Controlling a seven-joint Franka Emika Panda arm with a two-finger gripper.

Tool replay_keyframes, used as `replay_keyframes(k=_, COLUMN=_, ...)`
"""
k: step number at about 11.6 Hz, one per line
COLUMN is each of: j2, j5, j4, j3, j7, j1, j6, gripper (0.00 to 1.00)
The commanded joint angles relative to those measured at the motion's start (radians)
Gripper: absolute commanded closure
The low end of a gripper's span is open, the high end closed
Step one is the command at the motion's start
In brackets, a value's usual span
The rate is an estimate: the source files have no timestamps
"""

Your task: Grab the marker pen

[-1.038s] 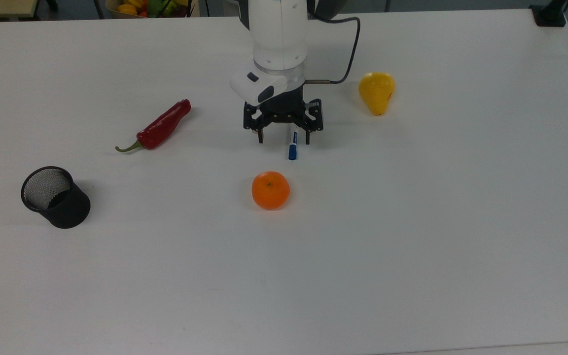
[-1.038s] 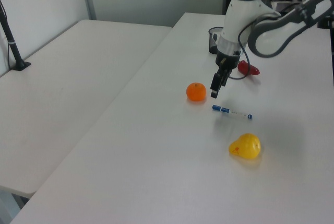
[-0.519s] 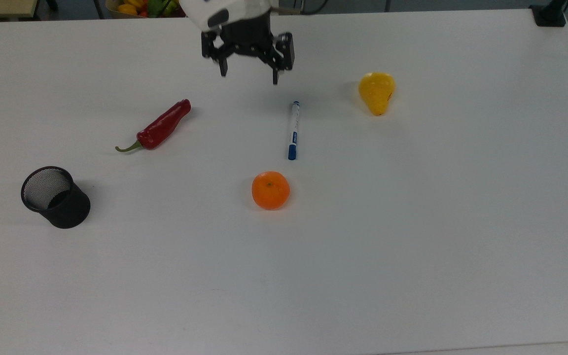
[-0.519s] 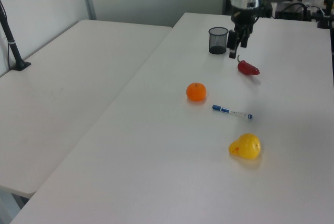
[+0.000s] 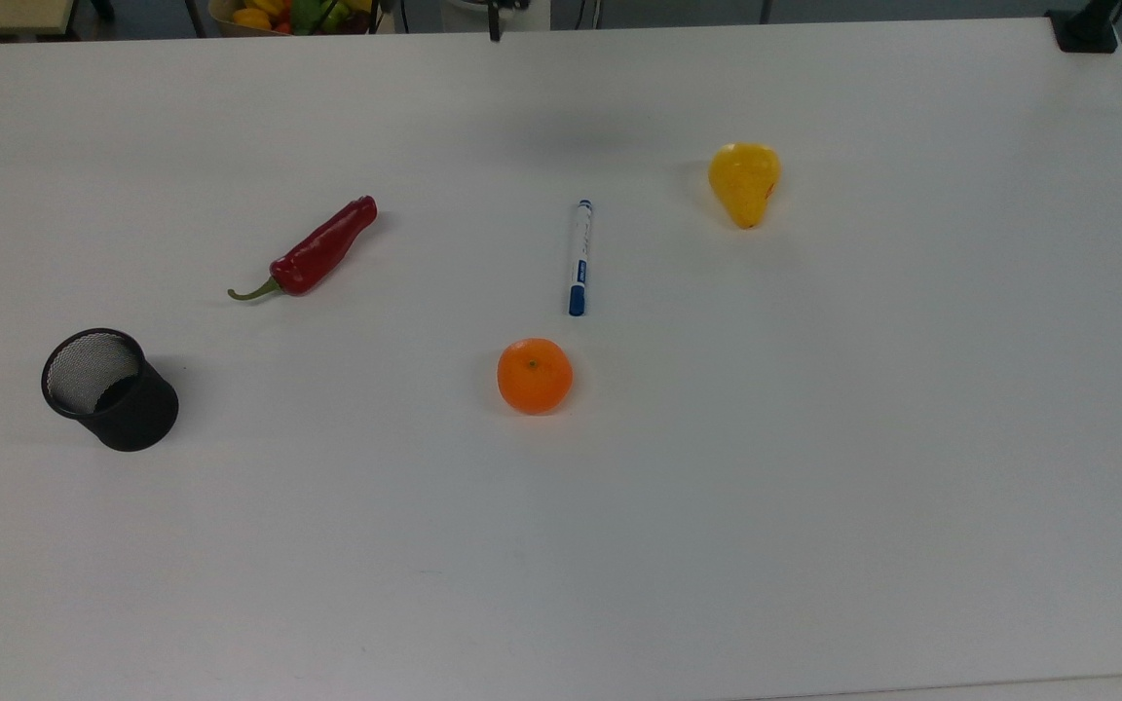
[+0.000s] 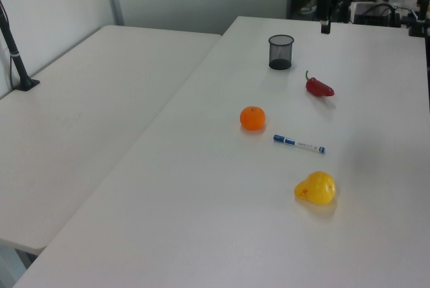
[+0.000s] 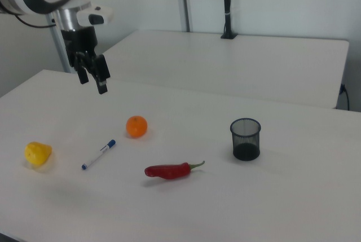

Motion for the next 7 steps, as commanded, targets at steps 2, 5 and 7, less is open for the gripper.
replay_keyframes(k=2, j2=0.01, j5=0.002, j4=0.094, j3=-0.009, j7=-0.031, j1=0.01, j6=-0.08, gripper=0.0)
replay_keyframes(k=5, j2=0.014, j5=0.024, j4=0.093, j3=-0.038, j7=-0.177, j1=0.022, j6=-0.063, gripper=0.0)
replay_keyframes(k=7, j2=0.022, j5=0.028, j4=0.082, j3=-0.047, j7=-0.214, j1=0.022, j6=0.041, gripper=0.0)
